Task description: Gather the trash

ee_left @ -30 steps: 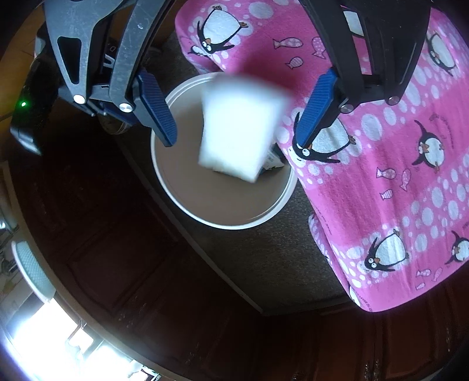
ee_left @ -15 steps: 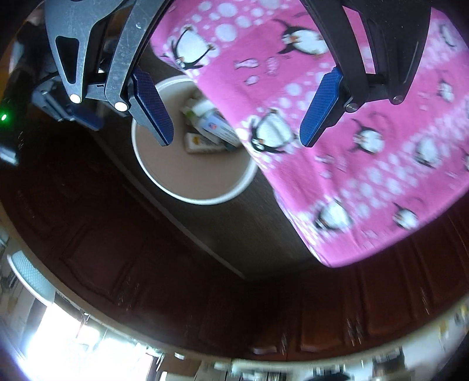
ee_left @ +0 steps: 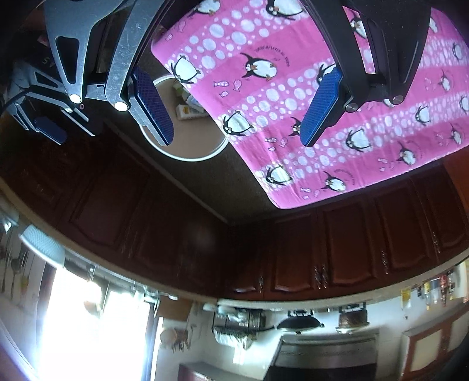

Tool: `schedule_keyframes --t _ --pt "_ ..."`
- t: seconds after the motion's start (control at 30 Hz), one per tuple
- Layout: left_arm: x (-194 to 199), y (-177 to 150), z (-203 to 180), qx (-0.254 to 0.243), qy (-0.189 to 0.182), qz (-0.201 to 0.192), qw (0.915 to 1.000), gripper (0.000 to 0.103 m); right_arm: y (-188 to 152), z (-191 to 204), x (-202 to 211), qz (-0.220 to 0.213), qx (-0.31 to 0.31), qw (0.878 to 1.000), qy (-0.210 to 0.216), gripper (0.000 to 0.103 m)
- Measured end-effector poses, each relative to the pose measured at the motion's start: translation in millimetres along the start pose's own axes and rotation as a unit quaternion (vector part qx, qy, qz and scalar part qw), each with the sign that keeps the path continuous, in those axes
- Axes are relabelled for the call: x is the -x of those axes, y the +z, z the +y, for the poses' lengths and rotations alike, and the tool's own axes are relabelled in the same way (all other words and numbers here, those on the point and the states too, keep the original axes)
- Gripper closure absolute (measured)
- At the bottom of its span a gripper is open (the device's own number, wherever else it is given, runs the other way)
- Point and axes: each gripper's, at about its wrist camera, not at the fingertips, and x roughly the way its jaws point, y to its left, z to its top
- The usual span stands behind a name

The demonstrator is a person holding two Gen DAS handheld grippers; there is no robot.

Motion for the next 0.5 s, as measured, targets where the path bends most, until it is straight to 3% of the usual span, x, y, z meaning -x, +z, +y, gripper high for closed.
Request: schedule_keyframes --t 0.17,0.5 --pt "34 -11 -4 -0.026 0.021 -0.031 0.999 0.015 -5 14 36 -0.024 0.002 1.0 -0.005 0.016" --pt "77 -26 7 -0.021 0.035 -0.067 0.9969 0.015 -20 25 82 -0.06 -0.016 0.998 -0.001 0.015"
